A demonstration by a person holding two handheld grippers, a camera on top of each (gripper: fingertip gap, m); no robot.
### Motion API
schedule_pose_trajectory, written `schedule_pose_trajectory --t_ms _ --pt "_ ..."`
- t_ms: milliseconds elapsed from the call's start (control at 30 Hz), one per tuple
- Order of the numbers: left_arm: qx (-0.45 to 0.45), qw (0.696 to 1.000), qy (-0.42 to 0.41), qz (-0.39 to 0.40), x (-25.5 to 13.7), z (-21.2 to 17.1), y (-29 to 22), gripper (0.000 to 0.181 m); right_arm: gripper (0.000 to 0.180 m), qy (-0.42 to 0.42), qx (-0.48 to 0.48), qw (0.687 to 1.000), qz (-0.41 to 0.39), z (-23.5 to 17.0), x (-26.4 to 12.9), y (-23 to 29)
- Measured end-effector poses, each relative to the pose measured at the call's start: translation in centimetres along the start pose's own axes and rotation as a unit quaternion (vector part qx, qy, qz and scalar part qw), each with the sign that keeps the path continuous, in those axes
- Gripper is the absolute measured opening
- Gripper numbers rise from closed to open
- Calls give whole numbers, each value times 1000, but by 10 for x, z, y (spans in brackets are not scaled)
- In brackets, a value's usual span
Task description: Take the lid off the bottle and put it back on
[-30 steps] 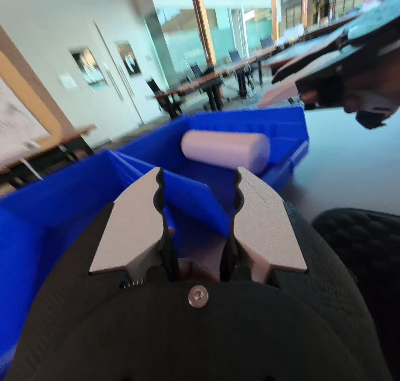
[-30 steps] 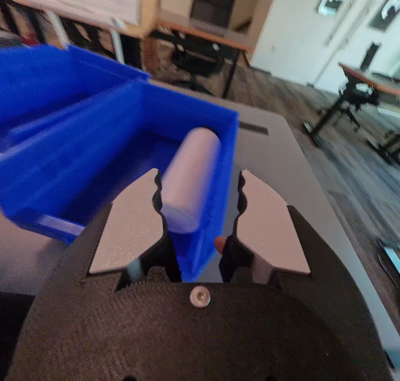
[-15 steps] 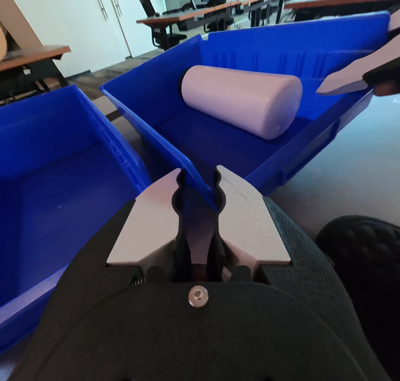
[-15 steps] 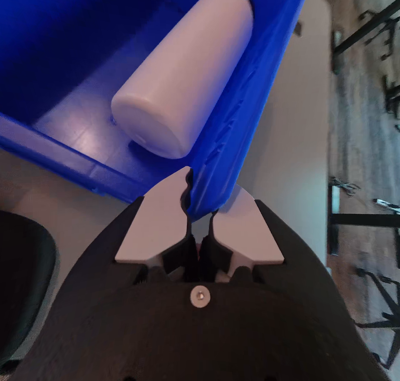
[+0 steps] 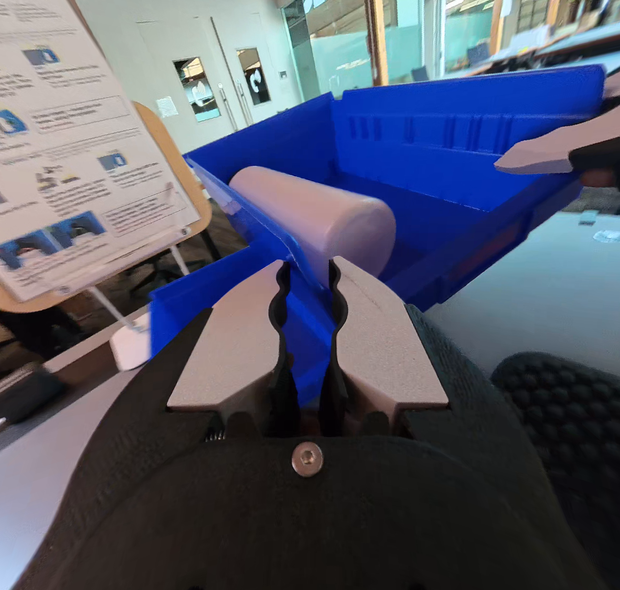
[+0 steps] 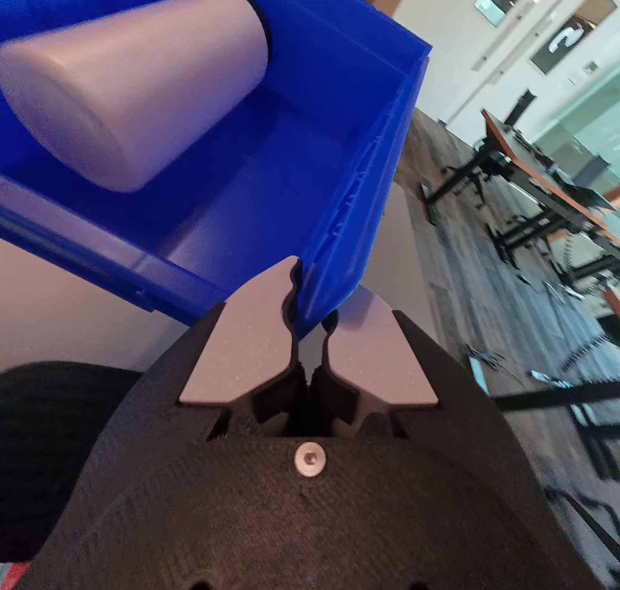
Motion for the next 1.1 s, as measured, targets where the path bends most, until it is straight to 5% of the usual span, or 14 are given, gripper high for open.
schedule_pose_trajectory --t_ms 267,533,867,967,1033,1100 --pt "59 989 46 130 -124 -18 78 24 8 -107 22 981 163 44 41 133" --pt "64 958 74 271 -250 -75 144 22 10 -170 11 940 296 77 69 302" --pt "38 926 134 351 -280 -160 187 13 15 -92 -16 935 341 55 102 393" --pt "19 888 189 418 -282 -171 205 23 33 -99 33 897 430 62 101 405" --pt "0 886 185 426 -280 -167 210 40 86 -95 65 852 511 67 93 407" --pt "-7 882 158 444 -284 -154 212 59 104 -49 43 847 528 62 85 395"
Point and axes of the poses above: each gripper's, where its closed fingertips meet, x out along the fingers, z out of its top, y = z × x across the jaws, the point moved 6 cm from there along -x, back along the fingers, and after that the axes turned 4 degrees about -y, right-handed, at the moved point
